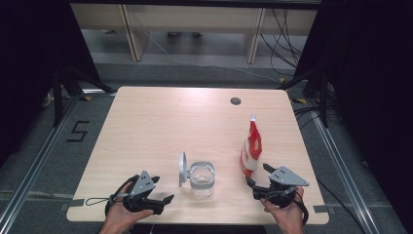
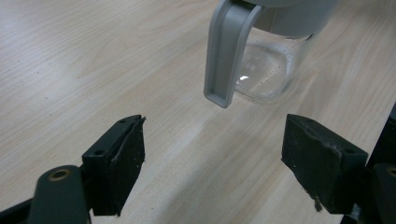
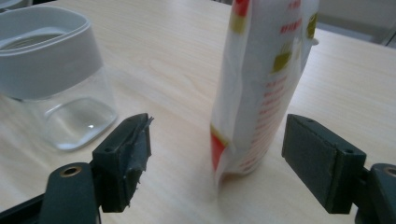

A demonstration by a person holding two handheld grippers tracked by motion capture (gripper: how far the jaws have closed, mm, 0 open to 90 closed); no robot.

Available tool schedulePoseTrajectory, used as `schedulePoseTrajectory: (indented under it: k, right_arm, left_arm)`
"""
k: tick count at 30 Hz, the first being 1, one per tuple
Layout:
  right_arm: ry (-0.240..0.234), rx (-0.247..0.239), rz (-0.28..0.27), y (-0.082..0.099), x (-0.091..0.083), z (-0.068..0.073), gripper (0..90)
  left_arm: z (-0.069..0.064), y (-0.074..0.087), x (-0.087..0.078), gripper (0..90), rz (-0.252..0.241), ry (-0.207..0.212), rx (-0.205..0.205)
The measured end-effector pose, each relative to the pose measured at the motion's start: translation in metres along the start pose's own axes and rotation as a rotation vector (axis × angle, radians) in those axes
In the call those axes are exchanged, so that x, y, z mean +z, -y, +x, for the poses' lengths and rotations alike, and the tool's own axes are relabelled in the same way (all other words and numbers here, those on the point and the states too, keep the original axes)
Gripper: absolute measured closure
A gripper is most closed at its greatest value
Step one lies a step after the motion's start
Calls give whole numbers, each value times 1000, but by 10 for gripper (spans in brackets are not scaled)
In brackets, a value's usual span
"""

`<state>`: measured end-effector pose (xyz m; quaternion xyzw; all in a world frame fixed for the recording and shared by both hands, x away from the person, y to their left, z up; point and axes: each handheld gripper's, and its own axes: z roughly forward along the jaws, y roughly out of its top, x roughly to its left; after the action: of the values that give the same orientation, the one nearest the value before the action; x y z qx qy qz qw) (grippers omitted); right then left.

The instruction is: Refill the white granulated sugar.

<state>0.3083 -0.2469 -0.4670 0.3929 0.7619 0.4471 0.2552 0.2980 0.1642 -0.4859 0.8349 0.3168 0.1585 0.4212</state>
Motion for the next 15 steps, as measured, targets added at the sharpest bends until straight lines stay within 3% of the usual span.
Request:
schedulePoseTrajectory:
  k: [1,3,5,8,9,10,11,13,14,15]
  right_arm:
    - [11,-18,-12,-1,2,-1,240]
    - [34,34,-5,-3,5,0,234]
    - [31,37,-34,-5,15,-6,237]
    - [34,46,-32,-7,20,-7,247]
    - [41,26,-36,-7,22,-8,257]
    - [32,22,-37,-8,25,-8,257]
    - [43,55,-29,-9,27,-6,253]
    - [35,39,-42,-9,31,-8,253]
    - [50,38,-41,-10,31,-10,257]
    - [51,56,-38,-10,34,-11,270]
  left_arm:
    - [0,0,0,211,0,1,-3]
    - [0,0,0,211,6,6,-5]
    - [0,0,0,211,10,5,-3]
    - [0,0,0,211,13,7,-3]
    - [0,0,0,211,8,1,-6]
    - [0,0,0,211,6,0,-1]
    - [1,0,-1,210,8,3,18]
    - [1,0,-1,211,10,4,19]
    - [0,0,0,211,9,5,-5]
    - [0,0,0,211,10,6,-3]
